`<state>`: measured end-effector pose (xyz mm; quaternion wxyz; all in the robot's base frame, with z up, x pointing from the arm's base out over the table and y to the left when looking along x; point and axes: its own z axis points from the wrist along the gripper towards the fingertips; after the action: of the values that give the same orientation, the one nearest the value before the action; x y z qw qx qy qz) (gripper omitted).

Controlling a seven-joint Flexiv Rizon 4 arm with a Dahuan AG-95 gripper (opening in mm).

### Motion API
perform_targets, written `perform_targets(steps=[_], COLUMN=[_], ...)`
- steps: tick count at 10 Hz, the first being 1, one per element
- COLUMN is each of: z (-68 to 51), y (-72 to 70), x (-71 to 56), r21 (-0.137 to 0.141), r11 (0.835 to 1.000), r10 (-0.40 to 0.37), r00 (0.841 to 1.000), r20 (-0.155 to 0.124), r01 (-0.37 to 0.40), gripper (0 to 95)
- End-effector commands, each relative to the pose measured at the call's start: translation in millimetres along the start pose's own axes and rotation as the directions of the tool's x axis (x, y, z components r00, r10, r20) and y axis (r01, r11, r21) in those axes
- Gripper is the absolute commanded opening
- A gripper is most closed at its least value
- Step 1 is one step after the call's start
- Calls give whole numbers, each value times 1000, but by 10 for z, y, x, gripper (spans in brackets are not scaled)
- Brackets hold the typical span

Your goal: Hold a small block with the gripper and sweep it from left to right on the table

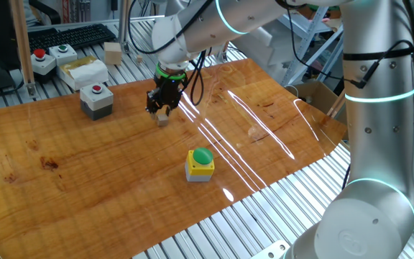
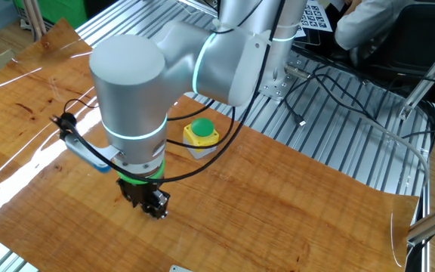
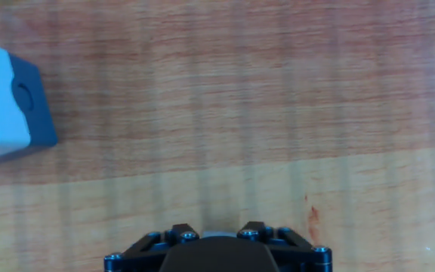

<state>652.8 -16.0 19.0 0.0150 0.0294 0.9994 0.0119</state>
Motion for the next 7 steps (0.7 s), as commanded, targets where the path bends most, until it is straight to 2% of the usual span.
perform_targets(steps=[1,2,3,4,5,6,7], z=[-122,-184,-309,-375,-424,-489,-536], y=[-51,-83,-164,-229,-319,-459,-613], x=[34,61,118,154,186,233,278], r21=[-14,-10,-6,-4,10,13,13], r11=[1000,1000,1000,1000,1000,999,998], r10=[6,8,6,4,-17,-37,-59], r00=[999,999,998,997,997,997,996], r20=[-36,-51,-69,-71,-69,-73,-72], r01=[-6,-9,-7,-5,17,38,60], gripper=[760,760,760,570,190,0,0])
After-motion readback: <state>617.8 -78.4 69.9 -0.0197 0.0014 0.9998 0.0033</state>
